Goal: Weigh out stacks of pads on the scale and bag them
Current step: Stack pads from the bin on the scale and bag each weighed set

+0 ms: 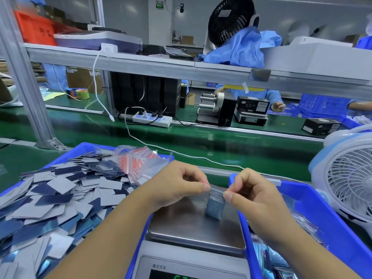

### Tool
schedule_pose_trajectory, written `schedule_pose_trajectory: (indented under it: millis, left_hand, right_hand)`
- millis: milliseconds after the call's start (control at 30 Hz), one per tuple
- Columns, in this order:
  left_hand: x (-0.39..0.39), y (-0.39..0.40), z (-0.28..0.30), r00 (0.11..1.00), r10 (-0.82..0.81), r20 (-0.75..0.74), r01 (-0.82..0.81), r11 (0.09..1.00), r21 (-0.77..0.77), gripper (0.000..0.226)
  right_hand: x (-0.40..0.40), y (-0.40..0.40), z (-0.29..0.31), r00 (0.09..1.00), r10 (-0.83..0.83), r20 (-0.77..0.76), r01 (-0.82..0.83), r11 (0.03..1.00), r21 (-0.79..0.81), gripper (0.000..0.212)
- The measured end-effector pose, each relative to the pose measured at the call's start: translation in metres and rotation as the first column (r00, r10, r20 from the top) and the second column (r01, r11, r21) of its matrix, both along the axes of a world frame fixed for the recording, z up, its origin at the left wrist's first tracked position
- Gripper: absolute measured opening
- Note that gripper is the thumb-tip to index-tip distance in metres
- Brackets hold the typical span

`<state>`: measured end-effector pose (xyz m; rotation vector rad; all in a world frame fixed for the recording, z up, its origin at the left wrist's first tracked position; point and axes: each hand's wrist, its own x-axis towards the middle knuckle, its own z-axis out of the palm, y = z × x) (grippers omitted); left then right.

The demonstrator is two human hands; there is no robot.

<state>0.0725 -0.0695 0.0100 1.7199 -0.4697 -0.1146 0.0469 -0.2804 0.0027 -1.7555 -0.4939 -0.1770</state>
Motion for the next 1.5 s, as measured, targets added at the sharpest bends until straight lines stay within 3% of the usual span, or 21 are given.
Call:
schedule_pose_trajectory:
  millis: [367, 500, 600, 733, 1000, 1167, 1367, 1500]
  left_hand:
    - [-0.005, -0.016, -0.005, 0.999, -0.034, 0.041, 0.034, 0.999, -0.016, 0.011]
    - [-0.006, -0.020, -0.007, 0.993, -0.007, 0.120, -0.002, 0.997, 0.081, 0.006]
    - [-0.005, -0.019, -0.004, 0.987, 0.005, 0.162, -0.013, 0.999, 0.043, 0.012]
    - [-0.004, -0.010, 0.003, 0.992, -0.024, 0.122, 0.031, 0.998, -0.056, 0.012]
    - [-0.006, 0.004, 0.010, 0.996, -0.082, 0.028, 0.083, 0.994, -0.068, 0.006]
    - [-0.006, -0.001, 0.004, 0.996, -0.095, 0.004, 0.094, 0.988, -0.123, 0.010]
    - [-0.001, -0.005, -0.003, 0.999, -0.008, 0.037, 0.014, 0.986, -0.164, 0.008]
    - [0.001, -0.013, -0.012, 0.963, 0.136, 0.232, -0.148, 0.988, 0.035, 0.007]
  right_hand:
    - [0.000, 0.005, -0.003, 0.998, -0.008, 0.056, 0.012, 0.997, -0.079, 0.011]
    - [-0.002, 0.007, -0.003, 0.996, -0.051, 0.068, 0.053, 0.998, -0.028, 0.013]
    - [-0.001, 0.005, 0.000, 0.997, -0.043, 0.062, 0.044, 0.999, -0.005, 0.015]
    - [-0.001, 0.005, 0.005, 0.999, -0.012, 0.052, 0.011, 1.000, 0.020, 0.019]
    - [-0.002, 0.000, 0.010, 0.998, 0.024, 0.057, -0.023, 1.000, -0.012, 0.028]
    - [0.000, -0.002, 0.006, 0.999, 0.025, 0.041, -0.024, 0.999, -0.021, 0.019]
    - [0.006, -0.001, -0.002, 0.999, -0.015, 0.049, 0.021, 0.992, -0.126, 0.004]
    - [0.010, -0.005, 0.003, 0.995, -0.081, 0.052, 0.085, 0.992, -0.097, 0.009]
